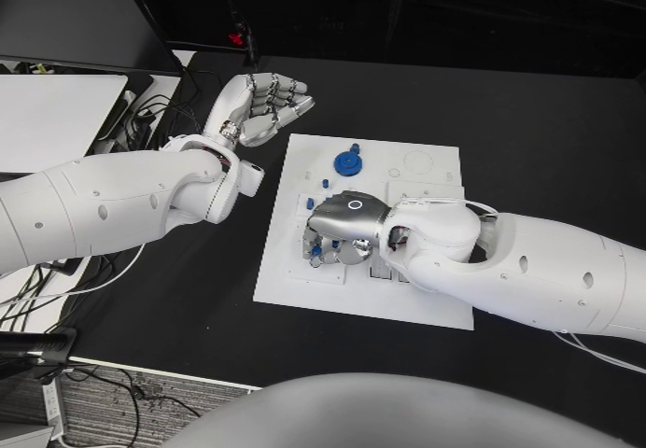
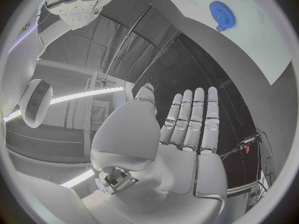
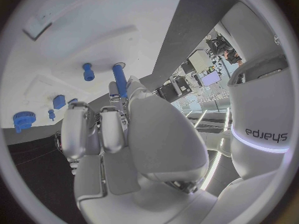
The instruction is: Assemble the parts on the task board
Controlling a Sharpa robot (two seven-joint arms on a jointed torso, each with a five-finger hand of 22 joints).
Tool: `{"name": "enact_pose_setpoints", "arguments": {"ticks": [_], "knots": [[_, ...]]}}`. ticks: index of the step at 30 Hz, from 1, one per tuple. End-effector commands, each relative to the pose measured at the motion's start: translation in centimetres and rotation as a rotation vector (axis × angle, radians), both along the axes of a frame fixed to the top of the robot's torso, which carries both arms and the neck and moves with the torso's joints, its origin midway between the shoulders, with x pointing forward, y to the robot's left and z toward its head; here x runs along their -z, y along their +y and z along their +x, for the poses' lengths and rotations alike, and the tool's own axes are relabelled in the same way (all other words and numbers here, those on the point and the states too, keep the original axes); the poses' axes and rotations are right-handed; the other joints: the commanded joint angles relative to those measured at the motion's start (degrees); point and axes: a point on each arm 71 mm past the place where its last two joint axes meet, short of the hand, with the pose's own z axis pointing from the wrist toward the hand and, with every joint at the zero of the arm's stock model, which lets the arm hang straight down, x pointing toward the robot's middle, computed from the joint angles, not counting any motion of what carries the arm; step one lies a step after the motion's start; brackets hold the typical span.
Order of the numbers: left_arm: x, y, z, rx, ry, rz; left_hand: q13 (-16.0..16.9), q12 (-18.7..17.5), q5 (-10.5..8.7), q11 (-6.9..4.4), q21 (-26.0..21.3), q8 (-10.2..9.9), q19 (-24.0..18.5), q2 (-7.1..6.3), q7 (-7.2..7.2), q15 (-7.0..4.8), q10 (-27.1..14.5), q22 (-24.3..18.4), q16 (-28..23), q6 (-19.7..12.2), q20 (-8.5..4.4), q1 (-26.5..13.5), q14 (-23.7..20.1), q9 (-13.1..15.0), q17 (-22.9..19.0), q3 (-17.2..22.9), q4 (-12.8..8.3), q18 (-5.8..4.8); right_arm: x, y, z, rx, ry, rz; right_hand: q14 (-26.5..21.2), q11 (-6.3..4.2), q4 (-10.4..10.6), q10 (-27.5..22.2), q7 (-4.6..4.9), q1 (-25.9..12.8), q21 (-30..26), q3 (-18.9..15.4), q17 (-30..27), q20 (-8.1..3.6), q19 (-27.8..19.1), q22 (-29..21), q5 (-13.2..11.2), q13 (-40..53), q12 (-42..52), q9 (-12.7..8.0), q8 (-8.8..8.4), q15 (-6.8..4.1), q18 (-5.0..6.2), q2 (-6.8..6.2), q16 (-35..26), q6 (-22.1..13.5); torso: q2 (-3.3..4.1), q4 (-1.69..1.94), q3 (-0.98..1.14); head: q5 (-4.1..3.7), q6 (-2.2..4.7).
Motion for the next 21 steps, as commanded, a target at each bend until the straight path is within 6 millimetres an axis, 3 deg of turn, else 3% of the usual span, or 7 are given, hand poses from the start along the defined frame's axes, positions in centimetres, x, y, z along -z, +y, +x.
{"name": "enact_pose_setpoints", "arguments": {"ticks": [1, 21], "knots": [[-0.39, -0.2, -0.15, 0.024, -0.047, -0.006, 0.0, 0.2, 0.19, -0.07, -0.3, 0.2, 0.4, 0.54, 1.52, 0.09, -0.5, -0.1, 0.3, -0.3, 0.01, 0.1, -0.3, -0.1, -0.1, -0.4, 0.1, 0.62, 1.6, -0.66, -0.03, 0.023, 0.044, -0.094, 1.7, -0.04, 0.0, 0.4, 0.43, 0.4, -0.4, 0.5, -0.1, 0.19, 0.7, 8.1, 0.2, 0.1, 0.1, -0.1, -0.17, 0.37, -0.87, -0.01, 0.0, 0.0, 0.02, 0.02, 0.0, -0.04, -0.01], [-0.37, -0.21, -0.08, 0.023, -0.045, -0.005, 0.0, 0.3, 0.24, -0.07, -0.3, 0.3, 0.4, 0.61, 1.52, 0.09, -0.6, -0.2, 0.4, -0.3, 0.01, 0.2, -0.3, -0.1, -0.2, -0.5, 0.1, 0.62, 1.54, -0.83, -0.25, 0.021, 0.055, -0.075, 1.7, -0.01, 0.0, 0.4, 0.46, 0.4, -0.4, 0.5, -0.1, 0.22, 0.6, 8.1, 0.2, 0.1, 0.1, -0.1, -0.24, 0.4, -0.85, -0.02, 0.0, 0.0, 0.02, 0.08, -0.03, -0.38, -0.01]]}}
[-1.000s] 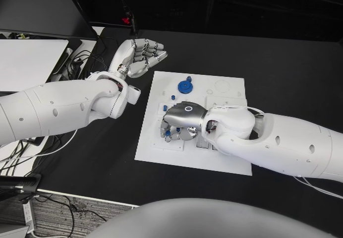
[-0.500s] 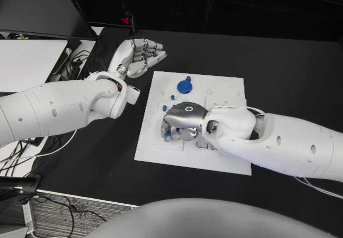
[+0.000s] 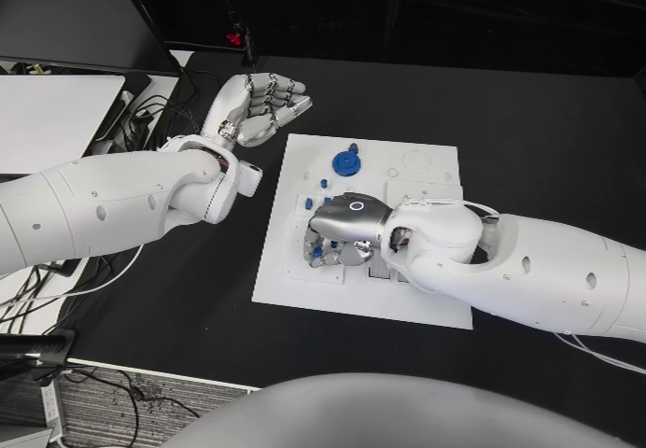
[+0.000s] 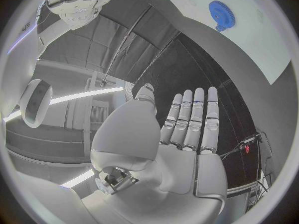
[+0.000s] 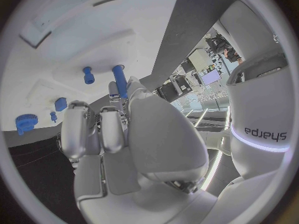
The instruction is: Assemble the parts on the task board
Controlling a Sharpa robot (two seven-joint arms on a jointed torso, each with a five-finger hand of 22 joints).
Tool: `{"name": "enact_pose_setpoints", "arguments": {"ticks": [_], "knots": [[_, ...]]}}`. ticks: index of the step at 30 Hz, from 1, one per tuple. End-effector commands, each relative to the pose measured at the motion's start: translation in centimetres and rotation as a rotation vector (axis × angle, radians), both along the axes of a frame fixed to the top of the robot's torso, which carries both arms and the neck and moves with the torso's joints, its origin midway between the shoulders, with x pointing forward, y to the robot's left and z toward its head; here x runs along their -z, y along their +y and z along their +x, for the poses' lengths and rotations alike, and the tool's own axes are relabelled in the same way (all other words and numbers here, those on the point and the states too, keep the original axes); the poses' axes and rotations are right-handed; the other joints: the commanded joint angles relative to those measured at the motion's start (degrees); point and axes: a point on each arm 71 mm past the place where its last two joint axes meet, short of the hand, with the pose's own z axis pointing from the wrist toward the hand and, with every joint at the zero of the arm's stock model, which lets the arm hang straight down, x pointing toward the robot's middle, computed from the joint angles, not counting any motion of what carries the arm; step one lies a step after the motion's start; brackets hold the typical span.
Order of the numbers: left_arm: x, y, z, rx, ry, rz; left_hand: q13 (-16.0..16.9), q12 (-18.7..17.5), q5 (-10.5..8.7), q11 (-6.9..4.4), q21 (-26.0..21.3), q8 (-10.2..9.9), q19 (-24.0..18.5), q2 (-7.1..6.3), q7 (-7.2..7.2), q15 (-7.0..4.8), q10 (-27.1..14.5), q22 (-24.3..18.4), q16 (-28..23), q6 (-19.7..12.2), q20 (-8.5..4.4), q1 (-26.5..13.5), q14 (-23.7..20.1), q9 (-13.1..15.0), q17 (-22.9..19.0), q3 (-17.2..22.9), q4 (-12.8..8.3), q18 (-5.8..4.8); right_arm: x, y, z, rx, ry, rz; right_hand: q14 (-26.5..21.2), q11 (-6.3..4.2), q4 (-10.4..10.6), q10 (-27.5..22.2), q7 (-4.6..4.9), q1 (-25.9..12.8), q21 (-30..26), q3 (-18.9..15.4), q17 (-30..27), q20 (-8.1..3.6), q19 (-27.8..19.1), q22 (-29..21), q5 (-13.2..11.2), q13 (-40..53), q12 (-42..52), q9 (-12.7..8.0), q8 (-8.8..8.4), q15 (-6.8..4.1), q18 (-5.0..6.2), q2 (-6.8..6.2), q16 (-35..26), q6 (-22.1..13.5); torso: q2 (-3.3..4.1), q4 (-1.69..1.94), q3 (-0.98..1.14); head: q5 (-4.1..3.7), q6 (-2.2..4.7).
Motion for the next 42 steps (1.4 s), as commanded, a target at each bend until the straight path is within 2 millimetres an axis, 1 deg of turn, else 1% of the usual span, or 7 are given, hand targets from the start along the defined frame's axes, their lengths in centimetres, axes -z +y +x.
{"name": "enact_pose_setpoints", "arguments": {"ticks": [1, 6, 17, 20, 23, 28, 42], "knots": [[-0.38, -0.21, -0.15, 0.024, -0.045, -0.006, 0.0, 0.3, 0.24, 0.14, -0.3, 0.3, 0.4, 0.61, 1.52, 0.09, -0.4, -0.1, 0.4, -0.3, 0.01, 0.2, -0.3, -0.1, 0.0, -0.3, -0.1, 0.62, 1.43, -0.43, -0.08, 0.012, 0.04, -0.076, 1.7, -0.01, -0.1, 0.4, 0.36, 0.5, -0.2, 0.3, -0.1, 0.22, 0.6, 8.1, 0.2, 0.1, 0.2, -0.1, -0.07, 0.4, -0.86, 0.0, 0.0, -0.1, 0.0, 0.06, -0.01, 0.0, -0.01], [-0.38, -0.23, -0.15, 0.024, -0.044, -0.006, 0.0, 0.3, 0.24, 0.14, -0.3, 0.3, 0.4, 0.61, 1.52, 0.09, -0.4, -0.1, 0.4, -0.3, 0.01, 0.2, -0.3, -0.1, 0.0, -0.3, -0.1, 0.62, 1.4, -0.4, 0.03, 0.013, 0.036, -0.065, 1.7, 0.09, -0.1, 0.2, 0.46, 0.4, -0.2, 0.3, -0.1, 0.28, 0.6, 8.1, 0.2, 0.1, 0.0, -0.1, -0.24, 0.46, -0.87, -0.02, 0.0, -0.3, -0.06, 0.07, -0.04, 0.03, -0.01], [-0.37, -0.27, -0.15, 0.024, -0.044, -0.006, 0.0, 0.3, 0.24, 0.14, -0.3, 0.3, 0.4, 0.61, 1.52, 0.09, -0.4, -0.1, 0.4, -0.3, 0.01, 0.2, -0.3, -0.1, 0.0, -0.3, -0.1, 0.62, 1.41, -0.08, 0.21, 0.009, 0.019, -0.062, 1.7, 0.18, -0.1, 0.0, 0.56, 0.5, -0.1, 0.4, 0.0, 0.35, 0.7, 8.1, 0.2, 0.1, -0.1, -0.2, -0.42, 0.54, -0.88, 0.01, 0.0, -0.5, 0.02, 0.08, -0.02, 0.05, -0.01], [-0.37, -0.27, -0.15, 0.024, -0.044, -0.006, 0.0, 0.3, 0.24, 0.14, -0.3, 0.3, 0.4, 0.61, 1.52, 0.09, -0.4, -0.1, 0.4, -0.3, 0.01, 0.2, -0.3, -0.1, 0.0, -0.3, -0.1, 0.62, 1.44, 0.06, 0.25, 0.006, 0.013, -0.067, 1.7, 0.18, -0.1, 0.0, 0.56, 0.5, -0.1, 0.4, 0.0, 0.35, 0.7, 8.1, 0.2, 0.1, -0.1, -0.2, -0.42, 0.54, -0.88, 0.01, 0.0, -0.5, -0.01, 0.01, 0.0, 0.17, -0.01], [-0.37, -0.28, -0.15, 0.024, -0.043, -0.006, 0.0, 0.3, 0.24, 0.14, -0.3, 0.3, 0.4, 0.61, 1.52, 0.09, -0.4, -0.1, 0.4, -0.3, 0.01, 0.2, -0.3, -0.1, 0.0, -0.3, -0.1, 0.62, 1.46, 0.09, 0.27, 0.006, 0.01, -0.069, 1.7, 0.18, -0.1, 0.0, 0.56, 0.5, -0.1, 0.4, 0.0, 0.35, 0.7, 8.1, 0.2, 0.1, -0.1, -0.2, -0.42, 0.54, -0.88, 0.01, 0.0, -0.5, -0.01, 0.08, -0.01, 0.07, -0.01], [-0.37, -0.28, -0.14, 0.024, -0.043, -0.006, 0.0, 0.3, 0.24, 0.14, -0.3, 0.3, 0.4, 0.61, 1.52, 0.09, -0.4, -0.1, 0.4, -0.3, 0.01, 0.2, -0.3, -0.1, 0.0, -0.3, -0.1, 0.62, 1.5, 0.07, 0.29, 0.006, 0.011, -0.074, 1.7, 0.2, -0.1, -0.1, 0.59, 0.5, -0.2, 0.5, 0.0, 0.37, 0.6, 8.1, 0.2, 0.1, -0.1, -0.2, -0.47, 0.56, -0.87, 0.01, 0.0, -0.5, -0.02, 0.01, 0.01, 0.18, -0.01], [-0.37, -0.28, -0.13, 0.024, -0.043, -0.006, -0.1, 0.4, 0.26, 0.14, -0.3, 0.3, 0.4, 0.68, 1.53, 0.09, -0.4, -0.1, 0.4, -0.4, 0.02, 0.2, -0.3, -0.1, -0.1, -0.4, -0.1, 0.62, 1.61, -0.03, 0.2, 0.01, 0.028, -0.088, 1.7, 0.22, -0.1, -0.1, 0.61, 0.5, -0.2, 0.5, 0.0, 0.39, 0.6, 8.1, 0.2, 0.1, 0.0, -0.2, -0.5, 0.58, -0.86, 0.05, 0.0, -0.5, -0.01, -0.01, 0.02, -0.01, -0.01]]}}
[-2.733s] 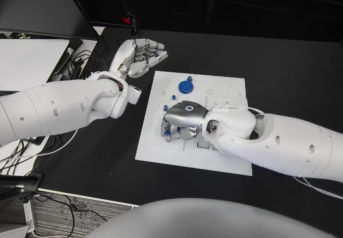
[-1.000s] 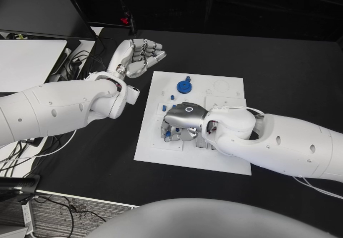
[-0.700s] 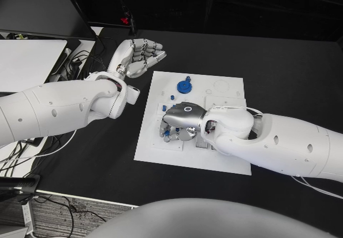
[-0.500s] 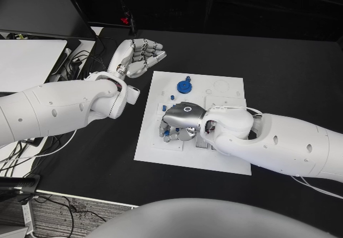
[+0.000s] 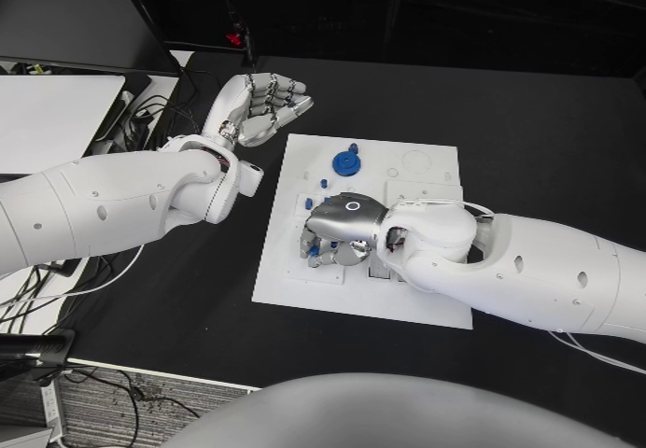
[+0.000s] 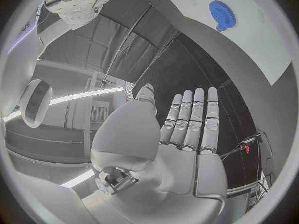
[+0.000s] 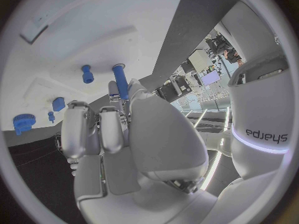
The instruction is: Assemble the parts on the task board
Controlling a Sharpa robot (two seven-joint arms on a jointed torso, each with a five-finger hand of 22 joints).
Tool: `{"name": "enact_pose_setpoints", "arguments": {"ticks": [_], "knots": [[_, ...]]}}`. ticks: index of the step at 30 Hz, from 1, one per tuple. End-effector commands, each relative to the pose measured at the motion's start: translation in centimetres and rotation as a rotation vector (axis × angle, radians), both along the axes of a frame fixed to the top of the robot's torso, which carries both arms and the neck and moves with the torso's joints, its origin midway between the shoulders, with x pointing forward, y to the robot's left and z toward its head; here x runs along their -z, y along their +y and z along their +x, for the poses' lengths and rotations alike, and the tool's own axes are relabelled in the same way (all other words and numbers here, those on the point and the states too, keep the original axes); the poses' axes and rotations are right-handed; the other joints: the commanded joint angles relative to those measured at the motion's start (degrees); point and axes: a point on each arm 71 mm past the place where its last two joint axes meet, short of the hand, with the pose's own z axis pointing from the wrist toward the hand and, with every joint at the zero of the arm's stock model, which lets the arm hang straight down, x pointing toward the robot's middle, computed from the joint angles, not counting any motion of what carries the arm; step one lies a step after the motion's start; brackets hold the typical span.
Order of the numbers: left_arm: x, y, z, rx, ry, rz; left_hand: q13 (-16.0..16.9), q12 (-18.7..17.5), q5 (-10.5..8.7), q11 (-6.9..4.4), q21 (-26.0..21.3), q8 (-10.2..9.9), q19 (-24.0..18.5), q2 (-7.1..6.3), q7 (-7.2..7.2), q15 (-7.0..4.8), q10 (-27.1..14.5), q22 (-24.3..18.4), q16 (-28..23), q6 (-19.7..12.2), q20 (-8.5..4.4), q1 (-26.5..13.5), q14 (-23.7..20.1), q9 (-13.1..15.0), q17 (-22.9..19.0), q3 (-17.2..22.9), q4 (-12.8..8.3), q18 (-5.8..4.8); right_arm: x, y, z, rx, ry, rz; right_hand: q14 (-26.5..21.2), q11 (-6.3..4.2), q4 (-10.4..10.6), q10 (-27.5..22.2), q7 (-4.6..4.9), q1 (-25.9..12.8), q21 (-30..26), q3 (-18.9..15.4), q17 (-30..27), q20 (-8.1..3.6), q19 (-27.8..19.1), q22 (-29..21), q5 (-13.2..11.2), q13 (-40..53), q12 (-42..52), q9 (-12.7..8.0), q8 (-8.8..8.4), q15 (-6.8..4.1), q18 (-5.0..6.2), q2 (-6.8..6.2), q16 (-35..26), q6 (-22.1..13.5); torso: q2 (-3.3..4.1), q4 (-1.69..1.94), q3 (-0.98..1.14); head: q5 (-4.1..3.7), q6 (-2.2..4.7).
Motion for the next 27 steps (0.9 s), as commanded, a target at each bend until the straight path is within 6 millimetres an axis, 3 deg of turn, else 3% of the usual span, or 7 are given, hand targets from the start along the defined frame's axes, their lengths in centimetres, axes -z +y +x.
{"name": "enact_pose_setpoints", "arguments": {"ticks": [1, 27], "knots": [[-0.37, -0.18, -0.14, 0.022, -0.043, -0.006, -0.1, 0.4, 0.26, 0.14, -0.3, 0.3, 0.4, 0.45, 1.53, 0.09, -0.4, 0.0, 0.2, -0.4, 0.02, 0.0, -0.3, 0.0, 0.0, -0.3, 0.1, 0.62, 1.41, -0.54, 0.01, 0.019, 0.036, -0.089, 1.9, 0.08, 0.0, 0.1, 0.19, 0.4, -0.2, 0.4, 0.0, 0.39, 0.6, 8.1, 0.2, 0.1, 0.0, -0.1, 0.33, 0.37, -0.85, 0.02, 0.0, 0.1, 0.0, 0.01, 0.0, -0.04, -0.01], [-0.36, -0.02, -0.13, 0.019, -0.042, -0.005, -0.1, 0.4, 0.26, 0.14, -0.3, 0.4, 0.4, 0.48, 1.52, 0.1, -0.5, -0.1, 0.2, -0.4, 0.02, 0.0, -0.3, 0.0, -0.1, -0.3, 0.1, 0.61, 0.95, -0.96, -0.07, 0.024, 0.02, 0.023, 1.9, 0.06, -0.1, 0.1, 0.2, 0.6, -0.2, 0.5, 0.2, 0.43, 0.6, 8.1, 0.2, 0.1, 0.1, -0.1, 0.26, 0.39, -0.86, 0.0, 0.0, 0.1, 0.02, 0.1, 0.0, 0.05, -0.01]]}}
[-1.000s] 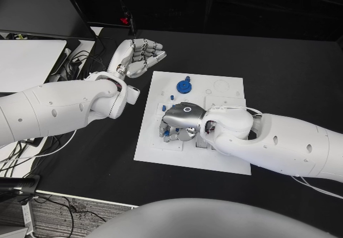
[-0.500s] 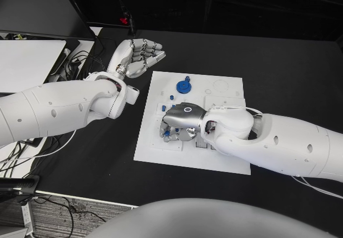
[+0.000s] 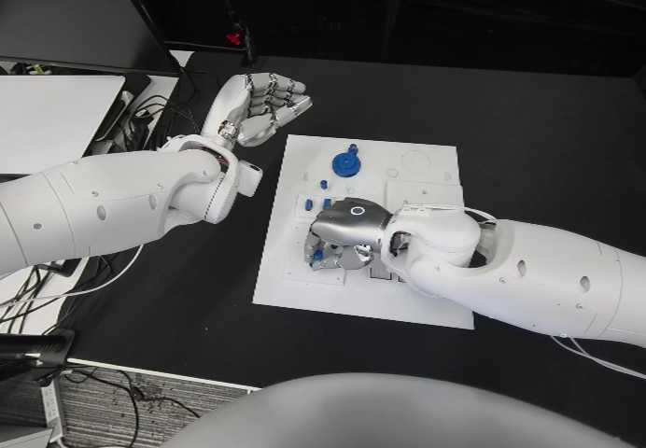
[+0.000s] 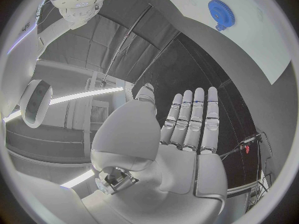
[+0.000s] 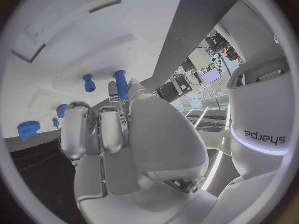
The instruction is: Assemble the parts on the task board
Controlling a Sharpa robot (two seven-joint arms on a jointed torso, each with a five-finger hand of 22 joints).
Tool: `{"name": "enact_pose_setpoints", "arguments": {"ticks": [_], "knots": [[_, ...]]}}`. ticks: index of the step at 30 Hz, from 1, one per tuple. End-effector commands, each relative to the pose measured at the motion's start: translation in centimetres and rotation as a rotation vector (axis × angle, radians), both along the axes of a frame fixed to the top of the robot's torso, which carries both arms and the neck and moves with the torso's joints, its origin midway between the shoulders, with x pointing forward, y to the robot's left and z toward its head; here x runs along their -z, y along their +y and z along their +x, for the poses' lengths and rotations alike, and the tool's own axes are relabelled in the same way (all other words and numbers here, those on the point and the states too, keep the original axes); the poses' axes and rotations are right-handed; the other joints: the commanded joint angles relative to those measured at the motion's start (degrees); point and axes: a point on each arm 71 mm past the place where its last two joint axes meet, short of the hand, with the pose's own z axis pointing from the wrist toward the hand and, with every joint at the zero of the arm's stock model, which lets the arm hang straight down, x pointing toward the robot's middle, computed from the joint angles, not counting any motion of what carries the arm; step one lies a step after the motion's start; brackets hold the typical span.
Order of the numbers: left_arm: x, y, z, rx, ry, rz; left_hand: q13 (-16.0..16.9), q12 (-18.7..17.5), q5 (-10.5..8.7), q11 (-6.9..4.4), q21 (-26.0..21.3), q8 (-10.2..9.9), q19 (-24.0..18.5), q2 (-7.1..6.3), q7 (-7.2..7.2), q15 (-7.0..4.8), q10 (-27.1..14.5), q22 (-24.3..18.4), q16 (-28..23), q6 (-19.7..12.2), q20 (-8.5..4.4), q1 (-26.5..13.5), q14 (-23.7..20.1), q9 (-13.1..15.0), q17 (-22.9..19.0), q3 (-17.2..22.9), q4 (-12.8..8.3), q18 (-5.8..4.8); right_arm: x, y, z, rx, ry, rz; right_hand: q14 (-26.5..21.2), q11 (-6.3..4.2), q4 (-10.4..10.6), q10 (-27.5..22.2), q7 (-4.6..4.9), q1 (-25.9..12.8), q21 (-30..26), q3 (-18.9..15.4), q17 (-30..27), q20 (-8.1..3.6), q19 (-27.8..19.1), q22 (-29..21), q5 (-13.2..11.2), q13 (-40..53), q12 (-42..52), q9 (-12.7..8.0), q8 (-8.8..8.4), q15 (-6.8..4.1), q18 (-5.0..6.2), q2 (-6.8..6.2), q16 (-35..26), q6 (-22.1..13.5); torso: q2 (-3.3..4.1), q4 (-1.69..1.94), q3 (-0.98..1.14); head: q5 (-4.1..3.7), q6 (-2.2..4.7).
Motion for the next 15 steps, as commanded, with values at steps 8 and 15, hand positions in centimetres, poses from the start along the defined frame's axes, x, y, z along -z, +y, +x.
{"name": "enact_pose_setpoints", "arguments": {"ticks": [8, 15], "knots": [[-0.36, -0.11, -0.15, 0.022, -0.041, -0.006, -0.1, 0.4, 0.26, -0.07, -0.3, 0.4, 0.4, 0.49, 1.53, 0.1, -0.3, -0.1, 0.3, -0.4, 0.02, 0.0, -0.3, -0.1, -0.1, -0.3, 0.1, 0.61, 0.07, -0.42, 0.13, 0.011, -0.012, 0.035, 1.9, -0.23, -0.1, 0.4, 0.14, 0.6, -0.2, 0.4, 0.1, 0.24, 0.4, 8.1, 0.2, 0.1, 0.2, 0.0, 0.05, 0.39, -0.86, -0.07, 0.1, 0.2, -0.05, 0.04, -0.04, 0.03, -0.01], [-0.36, -0.12, -0.15, 0.021, -0.041, -0.006, -0.1, 0.4, 0.26, -0.07, -0.3, 0.4, 0.4, 0.49, 1.53, 0.1, -0.3, -0.1, 0.3, -0.4, 0.02, 0.0, -0.3, -0.1, -0.1, -0.3, 0.1, 0.61, 0.36, -0.36, 0.13, 0.01, 0.0, -0.003, 1.9, 0.0, -0.1, -0.1, 0.38, 0.6, -0.2, 0.5, 0.0, 0.35, 0.4, 8.2, 0.2, 0.0, 0.1, -0.1, -0.3, 0.53, -0.87, -0.23, 0.0, -0.2, -0.05, 0.06, -0.04, -0.05, -0.01]]}}
